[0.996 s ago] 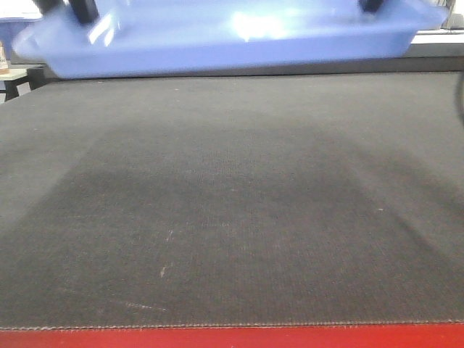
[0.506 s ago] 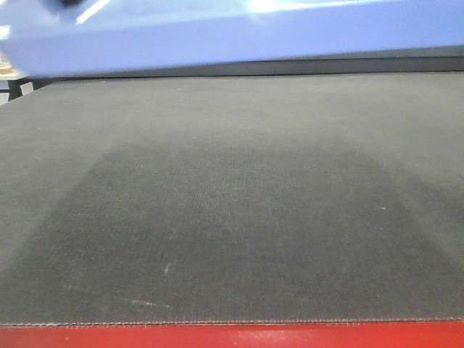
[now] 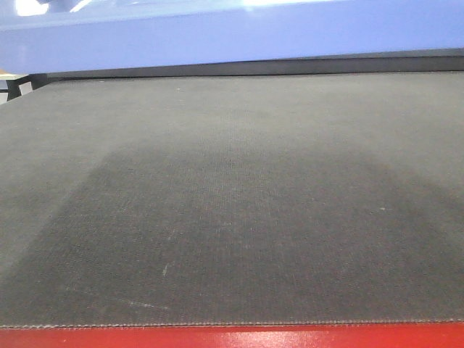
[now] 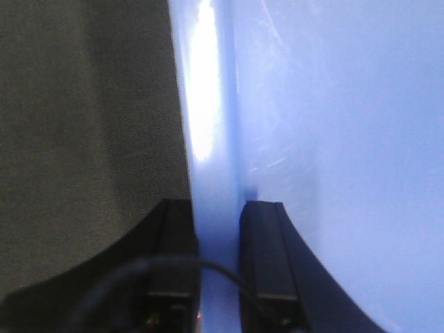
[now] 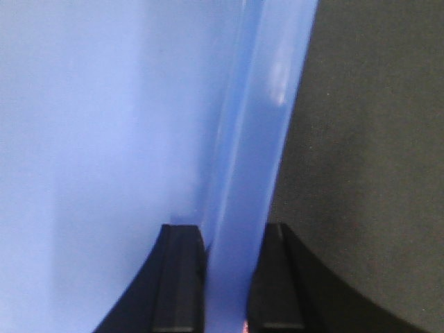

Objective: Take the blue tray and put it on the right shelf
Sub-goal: 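Lift the tray with both grippers up off the table, then hold the tray in both grippers while the base turns away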

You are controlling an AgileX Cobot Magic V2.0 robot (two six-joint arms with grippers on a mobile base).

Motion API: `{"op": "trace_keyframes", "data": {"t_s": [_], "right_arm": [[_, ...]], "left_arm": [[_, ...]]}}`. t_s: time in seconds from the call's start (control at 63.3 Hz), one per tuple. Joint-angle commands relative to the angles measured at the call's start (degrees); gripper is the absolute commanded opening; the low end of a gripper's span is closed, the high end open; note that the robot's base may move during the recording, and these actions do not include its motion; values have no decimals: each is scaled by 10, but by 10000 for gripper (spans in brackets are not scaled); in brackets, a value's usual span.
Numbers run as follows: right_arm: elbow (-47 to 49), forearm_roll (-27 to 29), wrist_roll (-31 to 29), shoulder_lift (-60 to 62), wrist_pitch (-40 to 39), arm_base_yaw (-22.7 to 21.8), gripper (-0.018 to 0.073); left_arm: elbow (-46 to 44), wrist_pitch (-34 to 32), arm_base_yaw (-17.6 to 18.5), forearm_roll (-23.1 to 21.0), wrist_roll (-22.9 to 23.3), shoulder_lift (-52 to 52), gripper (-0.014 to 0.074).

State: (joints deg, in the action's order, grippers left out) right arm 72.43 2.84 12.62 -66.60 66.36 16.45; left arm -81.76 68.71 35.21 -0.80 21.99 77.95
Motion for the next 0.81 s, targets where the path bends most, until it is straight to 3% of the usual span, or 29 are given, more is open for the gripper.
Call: {"op": "trace_keyframes", "data": {"t_s": [0.0, 0.269, 0.79], "right_arm": [[28, -64, -17, 15, -11, 0, 57], [50, -71, -17, 0, -13, 52, 57], [50, -71, -17, -2, -16, 53, 57]], "left_arm": [[-18, 37, 3, 48, -10, -18, -41], [-18, 51, 3, 48, -10, -13, -41], [-18, 51, 3, 44, -10, -13, -48]]}}
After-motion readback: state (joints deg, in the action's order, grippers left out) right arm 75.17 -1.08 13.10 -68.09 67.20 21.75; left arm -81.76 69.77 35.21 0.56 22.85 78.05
